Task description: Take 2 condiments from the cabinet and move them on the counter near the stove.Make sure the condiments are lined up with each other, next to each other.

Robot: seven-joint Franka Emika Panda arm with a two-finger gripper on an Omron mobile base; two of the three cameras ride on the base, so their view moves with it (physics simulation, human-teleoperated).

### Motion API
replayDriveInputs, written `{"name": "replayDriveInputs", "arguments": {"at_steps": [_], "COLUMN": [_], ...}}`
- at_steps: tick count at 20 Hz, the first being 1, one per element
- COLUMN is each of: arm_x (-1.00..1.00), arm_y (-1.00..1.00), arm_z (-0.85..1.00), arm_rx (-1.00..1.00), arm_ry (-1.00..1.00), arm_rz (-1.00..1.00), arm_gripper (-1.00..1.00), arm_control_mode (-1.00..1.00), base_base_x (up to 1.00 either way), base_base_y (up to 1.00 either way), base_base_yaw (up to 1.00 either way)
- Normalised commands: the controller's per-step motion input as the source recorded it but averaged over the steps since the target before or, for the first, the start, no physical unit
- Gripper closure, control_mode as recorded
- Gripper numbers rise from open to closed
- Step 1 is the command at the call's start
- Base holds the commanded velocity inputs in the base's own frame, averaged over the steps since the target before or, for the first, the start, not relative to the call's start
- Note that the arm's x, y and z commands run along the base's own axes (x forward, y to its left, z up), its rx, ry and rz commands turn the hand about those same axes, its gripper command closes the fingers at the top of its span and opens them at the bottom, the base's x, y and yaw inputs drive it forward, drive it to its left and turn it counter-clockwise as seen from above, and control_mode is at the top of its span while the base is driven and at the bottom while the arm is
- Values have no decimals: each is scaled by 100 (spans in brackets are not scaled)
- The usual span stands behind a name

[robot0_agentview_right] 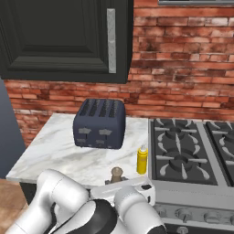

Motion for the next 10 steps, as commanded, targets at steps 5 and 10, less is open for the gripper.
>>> {"name": "replayDriveInputs", "arguments": {"at_steps": [5,10], "arm_x": [19,28], "arm_y": [-6,-7], "arm_z": [-16,-13], "arm_rx": [13,9], "arm_ry": [0,0], "arm_rz": [1,0], "arm_gripper": [100,100], "arm_control_mode": [-100,-100], "base_base_x": [0,0], "base_base_y": [0,0], "base_base_yaw": [0,0]}}
